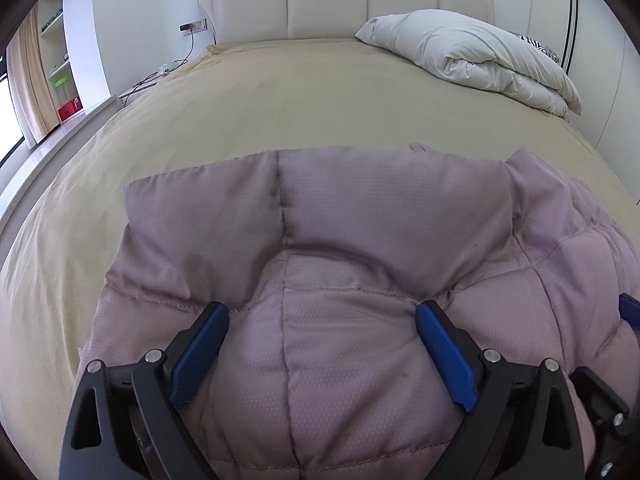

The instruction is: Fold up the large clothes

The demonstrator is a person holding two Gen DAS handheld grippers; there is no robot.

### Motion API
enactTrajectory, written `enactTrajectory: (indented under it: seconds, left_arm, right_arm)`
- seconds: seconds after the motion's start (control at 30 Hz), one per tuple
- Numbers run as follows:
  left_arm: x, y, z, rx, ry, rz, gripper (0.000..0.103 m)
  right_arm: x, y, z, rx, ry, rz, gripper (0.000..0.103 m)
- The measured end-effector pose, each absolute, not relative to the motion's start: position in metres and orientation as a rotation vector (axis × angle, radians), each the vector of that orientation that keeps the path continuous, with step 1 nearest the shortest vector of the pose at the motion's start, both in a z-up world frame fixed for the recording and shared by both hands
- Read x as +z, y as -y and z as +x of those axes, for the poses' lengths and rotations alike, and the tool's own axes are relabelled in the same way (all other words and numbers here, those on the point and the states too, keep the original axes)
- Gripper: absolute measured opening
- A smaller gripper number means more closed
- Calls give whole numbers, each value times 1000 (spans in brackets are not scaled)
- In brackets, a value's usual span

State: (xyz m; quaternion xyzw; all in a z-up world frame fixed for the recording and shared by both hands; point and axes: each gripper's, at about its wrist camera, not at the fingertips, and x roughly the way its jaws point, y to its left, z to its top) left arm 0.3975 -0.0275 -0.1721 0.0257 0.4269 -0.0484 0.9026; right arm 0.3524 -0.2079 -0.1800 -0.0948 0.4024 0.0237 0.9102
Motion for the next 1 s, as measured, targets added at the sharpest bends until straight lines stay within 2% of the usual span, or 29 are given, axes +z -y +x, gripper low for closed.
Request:
enactTrajectory:
  seconds: [0.13,0.27,0.4,0.53,0.63,0.67,0.73,0.8,0.9,1.0]
  left_arm:
    - [-173,30,397,-88,-879,69,98]
    - [-172,28,395,-93,-879,62,98]
    - [-171,27,390,-90,-865,55,98]
    - [-169,27,386,-91,-861,54,98]
    - [-156,18,379,-125,-884,23,97]
    - [-148,11,372,-138,-893,-6,97]
    - [-128,-8,350,-183,-886,-67,96]
    - [-107,-35,323,-186,-832,-103,96]
    - [-94,-90,289,-153,-792,-194,102]
    - [-110,-140,274,-160,-861,-341,102]
  right_arm:
    - [-189,209,348,32,-776,-203,86]
    - [-172,219,349,40,-849,-138,86]
    - [-149,233,300,3,-720,-85,86]
    - [-182,244,286,55,-720,-92,87]
    - [-168,257,292,80,-797,-27,87]
    - [-159,264,291,79,-815,8,87]
    - [-135,284,277,86,-732,64,87]
    - [-122,308,265,80,-669,100,94]
    - [-126,364,266,69,-727,205,97]
    - [-140,420,271,111,-781,367,97]
